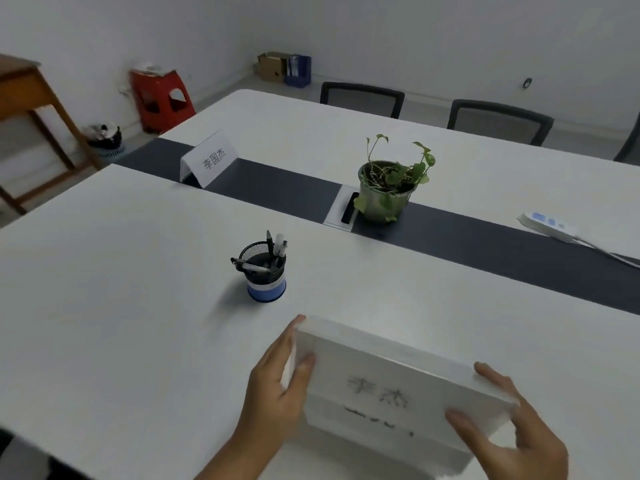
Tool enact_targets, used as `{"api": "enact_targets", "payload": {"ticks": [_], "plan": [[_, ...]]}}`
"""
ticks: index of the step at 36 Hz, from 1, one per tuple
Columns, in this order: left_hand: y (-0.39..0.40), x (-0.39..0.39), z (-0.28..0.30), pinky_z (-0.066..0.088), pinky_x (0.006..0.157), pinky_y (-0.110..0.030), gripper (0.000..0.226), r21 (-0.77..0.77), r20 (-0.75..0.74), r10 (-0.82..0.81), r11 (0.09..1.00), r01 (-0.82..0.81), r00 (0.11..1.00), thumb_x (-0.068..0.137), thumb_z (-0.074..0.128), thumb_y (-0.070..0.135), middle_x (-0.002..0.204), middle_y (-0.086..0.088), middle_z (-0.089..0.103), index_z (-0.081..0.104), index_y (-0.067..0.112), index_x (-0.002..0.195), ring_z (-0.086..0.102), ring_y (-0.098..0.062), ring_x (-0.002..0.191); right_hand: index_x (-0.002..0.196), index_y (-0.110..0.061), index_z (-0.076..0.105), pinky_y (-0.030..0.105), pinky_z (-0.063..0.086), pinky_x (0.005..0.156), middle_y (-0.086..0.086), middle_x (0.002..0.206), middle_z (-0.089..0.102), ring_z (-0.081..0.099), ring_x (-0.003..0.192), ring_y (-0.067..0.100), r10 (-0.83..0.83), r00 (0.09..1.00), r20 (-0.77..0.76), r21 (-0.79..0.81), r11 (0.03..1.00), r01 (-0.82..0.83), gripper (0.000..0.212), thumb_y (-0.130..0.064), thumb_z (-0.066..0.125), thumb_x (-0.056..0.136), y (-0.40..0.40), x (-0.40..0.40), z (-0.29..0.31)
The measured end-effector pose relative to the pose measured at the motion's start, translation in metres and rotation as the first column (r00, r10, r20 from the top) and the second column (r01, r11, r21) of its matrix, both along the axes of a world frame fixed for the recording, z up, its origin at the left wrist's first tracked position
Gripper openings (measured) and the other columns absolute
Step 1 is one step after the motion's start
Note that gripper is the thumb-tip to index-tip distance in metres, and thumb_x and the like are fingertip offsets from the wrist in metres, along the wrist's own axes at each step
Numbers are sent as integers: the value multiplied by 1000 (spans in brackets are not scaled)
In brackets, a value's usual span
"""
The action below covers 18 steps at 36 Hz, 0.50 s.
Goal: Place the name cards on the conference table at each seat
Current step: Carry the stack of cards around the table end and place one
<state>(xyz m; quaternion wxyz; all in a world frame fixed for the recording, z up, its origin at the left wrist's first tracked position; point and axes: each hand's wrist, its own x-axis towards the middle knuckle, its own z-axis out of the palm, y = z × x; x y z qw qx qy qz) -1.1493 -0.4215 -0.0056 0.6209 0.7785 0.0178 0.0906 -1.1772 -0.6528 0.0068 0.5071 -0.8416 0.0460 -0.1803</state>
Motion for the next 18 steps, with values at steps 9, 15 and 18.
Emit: {"api": "enact_targets", "payload": {"ticks": [9,15,18], "plan": [[94,11,16,37,85,1,54,-201,54,295,939,-278,954,62,47,49,114,27,51,39,38,114,48,21,101,116,-13,58,14,43,90,-8,113,55,47,107,0,169,985,25,-97,981,-166,76,-53,61,52,119,42,21],[187,15,-31,27,109,-22,75,-175,-72,399,897,-405,914,73,54,33,145,-4,29,19,16,138,32,-12,132,131,-14,41,-1,15,93,-14,123,40,39,121,1,388,903,-186,-86,909,-408,100,-80,37,56,220,58,-22],[210,16,-56,20,109,-31,73,-148,-144,418,887,-437,897,74,55,20,149,-9,20,17,15,136,24,-15,134,138,-23,23,10,28,98,-11,140,37,37,129,8,409,839,-359,-45,890,-453,122,-95,5,41,244,62,-56]]}}
